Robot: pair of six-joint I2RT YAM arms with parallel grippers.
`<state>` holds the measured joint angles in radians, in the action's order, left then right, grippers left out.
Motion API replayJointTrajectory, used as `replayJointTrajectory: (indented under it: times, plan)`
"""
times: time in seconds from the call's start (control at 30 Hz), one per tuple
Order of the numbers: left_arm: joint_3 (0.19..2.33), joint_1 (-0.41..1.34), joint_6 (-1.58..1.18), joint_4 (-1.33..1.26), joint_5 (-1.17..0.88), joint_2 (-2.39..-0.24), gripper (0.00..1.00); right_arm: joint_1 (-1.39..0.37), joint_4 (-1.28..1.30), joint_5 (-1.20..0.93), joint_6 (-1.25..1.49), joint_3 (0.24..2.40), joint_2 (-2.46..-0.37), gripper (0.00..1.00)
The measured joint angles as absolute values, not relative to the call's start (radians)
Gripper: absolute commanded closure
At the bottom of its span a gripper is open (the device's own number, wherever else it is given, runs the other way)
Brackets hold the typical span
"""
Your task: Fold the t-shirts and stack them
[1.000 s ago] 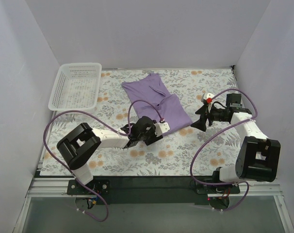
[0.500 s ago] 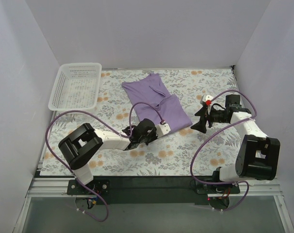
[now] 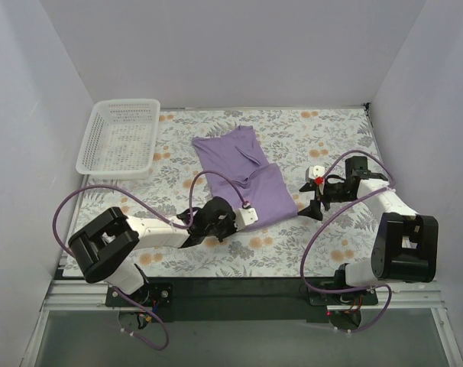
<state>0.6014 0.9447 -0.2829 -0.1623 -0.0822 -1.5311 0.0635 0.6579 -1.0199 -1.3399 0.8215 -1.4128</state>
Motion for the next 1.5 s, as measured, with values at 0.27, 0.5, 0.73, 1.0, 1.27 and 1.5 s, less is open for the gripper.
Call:
replayJointTrajectory:
  times: [0.27, 0.5, 0.73, 1.0, 1.27, 1.5]
  plan:
    - [0.575, 0.953, -0.289, -0.135, -0.128, -1.492, 1.00, 0.011, 0.664, -0.979, -1.396, 0.820, -1.412, 0.13]
    - [0.546, 0.961, -0.303, -0.114, -0.143, -1.449, 1.00, -0.062, 0.665, -0.922, -1.448, 0.808, -1.389, 0.13]
    - [0.534, 0.971, -0.310, -0.102, -0.144, -1.431, 1.00, -0.195, 0.667, -0.776, -1.566, 0.814, -1.392, 0.14]
    - [0.523, 0.976, -0.322, -0.086, -0.143, -1.410, 1.00, -0.297, 0.670, -0.632, -1.651, 0.830, -1.429, 0.21]
    - [0.520, 0.977, -0.330, -0.085, -0.143, -1.407, 1.00, -0.383, 0.641, -0.562, -1.636, 0.723, -1.420, 0.25]
    - [0.520, 0.978, -0.337, -0.085, -0.144, -1.407, 1.00, -0.428, 0.561, -0.525, -1.562, 0.712, -1.417, 0.34]
